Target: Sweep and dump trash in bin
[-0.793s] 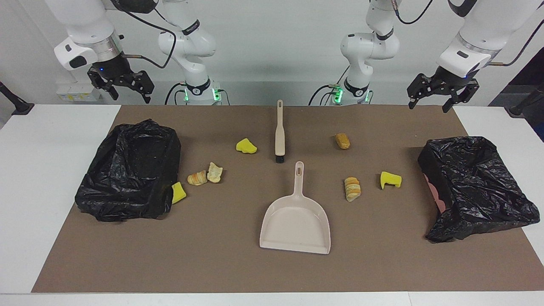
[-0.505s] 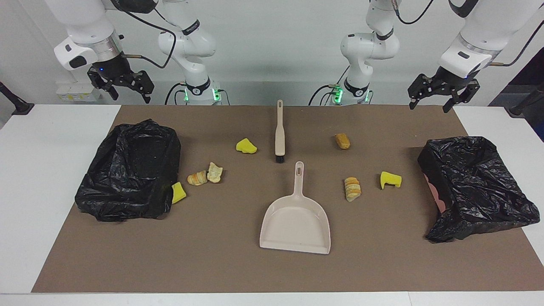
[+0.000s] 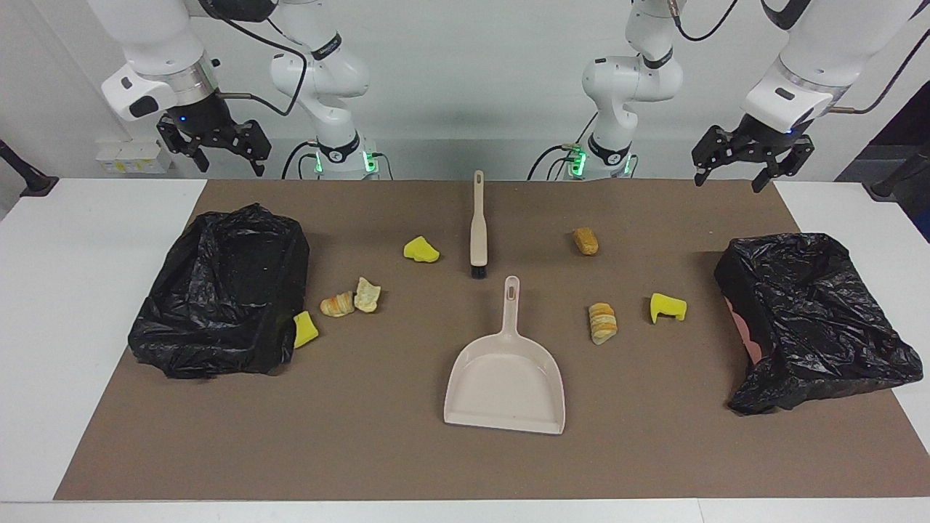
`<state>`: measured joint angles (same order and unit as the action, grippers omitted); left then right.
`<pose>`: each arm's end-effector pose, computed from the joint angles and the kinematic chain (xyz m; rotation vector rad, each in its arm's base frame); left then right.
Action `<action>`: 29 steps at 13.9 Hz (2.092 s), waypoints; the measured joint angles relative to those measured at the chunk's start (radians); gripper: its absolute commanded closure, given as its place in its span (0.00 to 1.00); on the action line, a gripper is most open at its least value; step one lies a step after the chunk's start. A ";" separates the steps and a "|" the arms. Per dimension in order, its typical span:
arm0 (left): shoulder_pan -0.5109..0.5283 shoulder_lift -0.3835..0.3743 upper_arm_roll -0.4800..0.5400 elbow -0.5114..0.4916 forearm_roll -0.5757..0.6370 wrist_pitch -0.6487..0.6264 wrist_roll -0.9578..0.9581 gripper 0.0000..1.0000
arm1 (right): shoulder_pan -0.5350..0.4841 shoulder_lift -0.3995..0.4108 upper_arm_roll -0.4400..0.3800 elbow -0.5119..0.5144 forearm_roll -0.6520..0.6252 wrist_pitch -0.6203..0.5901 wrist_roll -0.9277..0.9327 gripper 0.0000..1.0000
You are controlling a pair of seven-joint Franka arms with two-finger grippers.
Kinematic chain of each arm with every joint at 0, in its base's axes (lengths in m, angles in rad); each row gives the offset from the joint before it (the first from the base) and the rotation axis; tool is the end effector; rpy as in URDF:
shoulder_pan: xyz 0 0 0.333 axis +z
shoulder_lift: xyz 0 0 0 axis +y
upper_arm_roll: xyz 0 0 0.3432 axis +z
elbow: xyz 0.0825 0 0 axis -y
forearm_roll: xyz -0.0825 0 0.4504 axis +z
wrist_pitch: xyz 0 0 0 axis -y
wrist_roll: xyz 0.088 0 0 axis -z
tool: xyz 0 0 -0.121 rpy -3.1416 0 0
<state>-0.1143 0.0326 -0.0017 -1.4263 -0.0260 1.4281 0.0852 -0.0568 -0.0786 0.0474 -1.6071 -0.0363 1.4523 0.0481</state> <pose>0.6117 -0.0747 0.6820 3.0996 -0.3180 -0.0486 0.5803 -0.0091 0.6558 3.0966 -0.0940 -0.1170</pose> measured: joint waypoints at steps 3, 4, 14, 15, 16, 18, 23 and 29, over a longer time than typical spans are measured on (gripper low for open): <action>-0.006 -0.041 -0.053 -0.072 0.000 0.018 -0.009 0.00 | 0.014 0.006 0.018 -0.002 0.003 0.000 0.000 0.00; -0.008 -0.066 -0.071 -0.113 0.000 0.040 -0.026 0.00 | 0.014 0.013 0.029 -0.002 0.008 0.000 0.000 0.00; -0.024 -0.264 -0.450 -0.661 -0.134 0.424 -0.387 0.00 | 0.133 0.195 0.120 -0.002 0.038 0.182 0.056 0.00; -0.025 -0.265 -0.493 -0.697 -0.140 0.467 -0.418 0.00 | 0.157 0.222 0.121 0.001 0.039 0.206 0.079 0.00; -0.025 -0.263 -0.542 -0.734 -0.144 0.518 -0.459 0.00 | 0.187 0.251 0.121 0.007 0.039 0.232 0.112 0.00; -0.026 -0.253 -0.651 -0.806 -0.149 0.618 -0.552 0.00 | 0.254 0.305 0.122 0.018 0.039 0.294 0.209 0.00; -0.032 -0.128 -0.806 -0.883 -0.153 0.808 -0.676 0.00 | 0.395 0.426 0.122 0.051 0.037 0.409 0.417 0.00; -0.065 -0.066 -0.812 -0.901 -0.152 0.827 -0.695 0.36 | 0.498 0.571 0.120 0.194 0.032 0.451 0.624 0.00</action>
<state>-0.1794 -0.0332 -0.8138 -2.3274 -0.1785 2.2555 -0.6102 0.4414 0.4928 0.1678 -1.4130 -0.0041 1.9031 0.6724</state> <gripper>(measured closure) 0.057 0.000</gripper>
